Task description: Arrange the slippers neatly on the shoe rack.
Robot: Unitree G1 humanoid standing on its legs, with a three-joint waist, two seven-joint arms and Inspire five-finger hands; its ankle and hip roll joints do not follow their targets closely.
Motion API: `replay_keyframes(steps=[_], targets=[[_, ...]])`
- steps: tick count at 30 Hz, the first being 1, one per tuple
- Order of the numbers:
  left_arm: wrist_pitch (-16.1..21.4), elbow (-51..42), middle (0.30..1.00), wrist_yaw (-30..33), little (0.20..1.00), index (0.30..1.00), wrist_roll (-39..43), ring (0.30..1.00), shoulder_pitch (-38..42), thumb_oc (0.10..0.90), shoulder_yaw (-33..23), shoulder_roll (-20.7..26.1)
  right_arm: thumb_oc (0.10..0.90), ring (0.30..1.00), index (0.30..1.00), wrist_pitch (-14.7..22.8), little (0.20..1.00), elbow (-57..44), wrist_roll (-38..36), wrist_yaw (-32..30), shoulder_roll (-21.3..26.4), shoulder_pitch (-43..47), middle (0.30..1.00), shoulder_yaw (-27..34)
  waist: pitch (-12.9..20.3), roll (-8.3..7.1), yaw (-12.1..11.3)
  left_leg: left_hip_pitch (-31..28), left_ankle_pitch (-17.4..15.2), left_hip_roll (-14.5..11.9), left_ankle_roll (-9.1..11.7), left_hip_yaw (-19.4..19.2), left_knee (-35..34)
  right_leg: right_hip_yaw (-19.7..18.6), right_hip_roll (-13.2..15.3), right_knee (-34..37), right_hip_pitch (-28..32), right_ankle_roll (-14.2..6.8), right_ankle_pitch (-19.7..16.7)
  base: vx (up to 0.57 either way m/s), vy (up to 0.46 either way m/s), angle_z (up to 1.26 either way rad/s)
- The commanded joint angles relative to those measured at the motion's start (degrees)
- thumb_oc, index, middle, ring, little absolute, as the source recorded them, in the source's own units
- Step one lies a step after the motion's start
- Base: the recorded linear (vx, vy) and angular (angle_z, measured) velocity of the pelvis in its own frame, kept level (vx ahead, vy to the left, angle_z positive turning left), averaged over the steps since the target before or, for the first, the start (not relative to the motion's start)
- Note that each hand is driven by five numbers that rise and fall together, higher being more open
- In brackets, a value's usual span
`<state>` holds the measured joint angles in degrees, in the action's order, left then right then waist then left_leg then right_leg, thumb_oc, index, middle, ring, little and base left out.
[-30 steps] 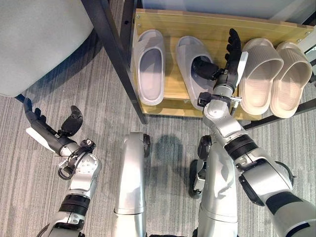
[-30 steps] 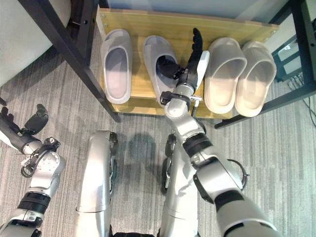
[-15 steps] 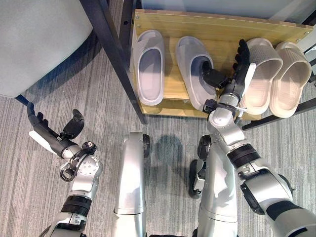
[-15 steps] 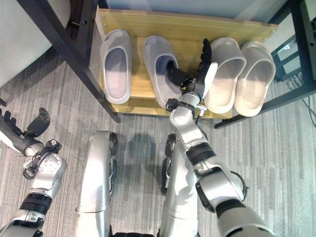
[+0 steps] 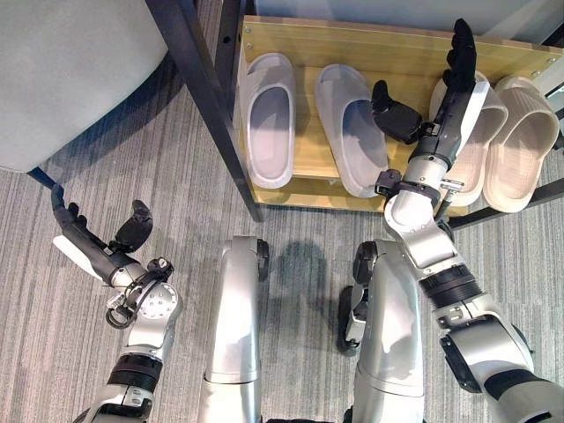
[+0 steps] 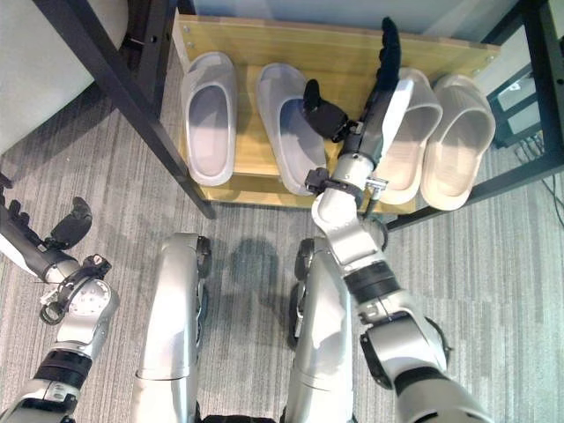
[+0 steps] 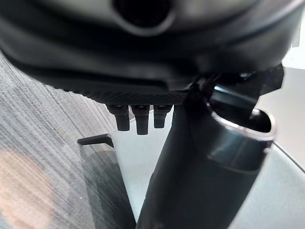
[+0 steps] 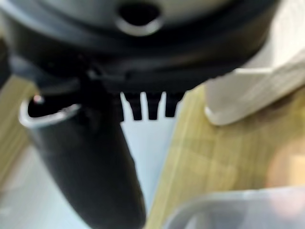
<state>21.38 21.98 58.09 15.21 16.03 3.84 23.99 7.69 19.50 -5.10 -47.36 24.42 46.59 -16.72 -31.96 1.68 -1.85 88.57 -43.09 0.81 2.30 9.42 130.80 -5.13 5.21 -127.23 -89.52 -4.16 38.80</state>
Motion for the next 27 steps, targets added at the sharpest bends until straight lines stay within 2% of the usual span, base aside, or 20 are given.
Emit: replay_keyframes(steps=[1, 4, 6, 14, 17, 18, 26, 27], targets=[[2.54, -4.13, 0.9, 0.8, 0.9, 0.9, -5.39, 0.9, -0.2, 0.8, -0.95, 2.3, 0.8, 0.9, 0.9, 4.85, 0.9, -10.6, 4.43, 0.23, 2.69, 1.49, 0.9, 3.11, 2.17, -1.4, -1.97, 1.38, -0.48, 0.46, -3.63, 0.21, 1.88, 2.06, 0.08, -0.97, -0.43, 6.14, 0.12, 0.0, 0.0, 0.0], [1.7, -4.62, 0.9, 0.53, 0.9, 0.9, -6.67, 0.9, -0.94, 0.8, -0.59, 2.3, 0.8, 0.9, 0.9, 3.77, 0.9, -16.78, 8.75, 1.29, 3.05, -1.73, 0.9, 4.18, 2.17, -1.7, -1.76, 1.38, -0.52, 0.42, -3.65, 0.19, 1.93, 2.07, 0.18, -0.78, -0.43, 6.16, -0.1, 0.0, 0.0, 0.0], [1.37, -4.75, 0.9, 0.6, 0.9, 0.9, -6.98, 0.9, -0.99, 0.8, -0.44, 2.38, 0.8, 0.9, 0.9, 3.59, 0.9, -17.87, 9.16, 1.29, 2.65, -2.6, 0.9, 4.32, 2.17, -1.75, -1.69, 1.38, -0.52, 0.42, -3.69, 0.22, 1.97, 2.06, 0.18, -0.75, -0.43, 6.19, -0.15, 0.0, 0.0, 0.0], [-0.7, -6.48, 0.9, 1.96, 0.9, 0.9, -9.48, 0.9, -3.55, 0.8, 0.31, 1.7, 0.8, 0.9, 0.9, 2.59, 0.9, -30.6, 14.54, 2.01, -1.2, -13.33, 0.9, 5.22, 2.17, -2.12, -0.69, 1.38, -0.42, 0.47, -3.84, 0.12, 1.9, 2.34, -0.03, -0.48, -0.43, 6.27, -0.17, 0.0, 0.0, 0.0], [-1.22, -6.8, 0.9, 2.4, 0.9, 0.9, -9.88, 0.9, -4.14, 0.8, 0.33, 1.59, 0.8, 0.9, 0.9, 3.07, 0.9, -32.89, 13.91, 2.04, -2.03, -15.96, 0.9, 5.31, 2.17, -2.25, -0.56, 1.38, -0.38, 0.52, -3.89, 0.15, 1.89, 2.29, -0.15, -0.5, -0.43, 6.25, -0.28, 0.0, 0.001, -0.01], [-1.47, -7.15, 0.9, 2.74, 0.9, 0.9, -10.18, 0.9, -4.78, 0.8, 0.61, 1.41, 0.8, 0.9, 0.9, 4.23, 0.9, -34.83, 12.59, 2.54, -2.51, -19.14, 0.9, 5.0, 2.17, -2.39, -0.28, 1.38, -0.34, 0.51, -3.92, 0.15, 1.89, 2.21, -0.28, -0.33, -0.43, 6.33, -0.48, 0.0, 0.0, 0.0], [-1.94, -7.86, 0.9, 3.29, 0.9, 0.9, -10.53, 0.9, -5.76, 0.8, 0.33, 1.48, 0.8, 0.9, 0.9, 5.67, 0.9, -35.22, 7.78, 4.49, -1.45, -23.68, 0.9, 3.82, 2.17, -2.49, -0.02, 1.38, -0.18, 0.54, -3.9, 0.19, 1.72, 1.93, -0.36, -0.03, -0.43, 6.2, -0.72, 0.0, 0.002, 0.0], [-1.84, -7.99, 0.9, 3.21, 0.9, 0.9, -10.4, 0.9, -5.76, 0.8, 0.23, 1.39, 0.8, 0.9, 0.9, 6.15, 0.9, -34.95, 5.5, 5.54, -1.28, -24.4, 0.9, 3.1, 2.17, -2.46, -0.04, 1.38, -0.08, 0.58, -3.8, 0.29, 1.67, 1.87, -0.47, -0.09, -0.43, 6.19, -0.62, 0.0, 0.0, 0.0]])
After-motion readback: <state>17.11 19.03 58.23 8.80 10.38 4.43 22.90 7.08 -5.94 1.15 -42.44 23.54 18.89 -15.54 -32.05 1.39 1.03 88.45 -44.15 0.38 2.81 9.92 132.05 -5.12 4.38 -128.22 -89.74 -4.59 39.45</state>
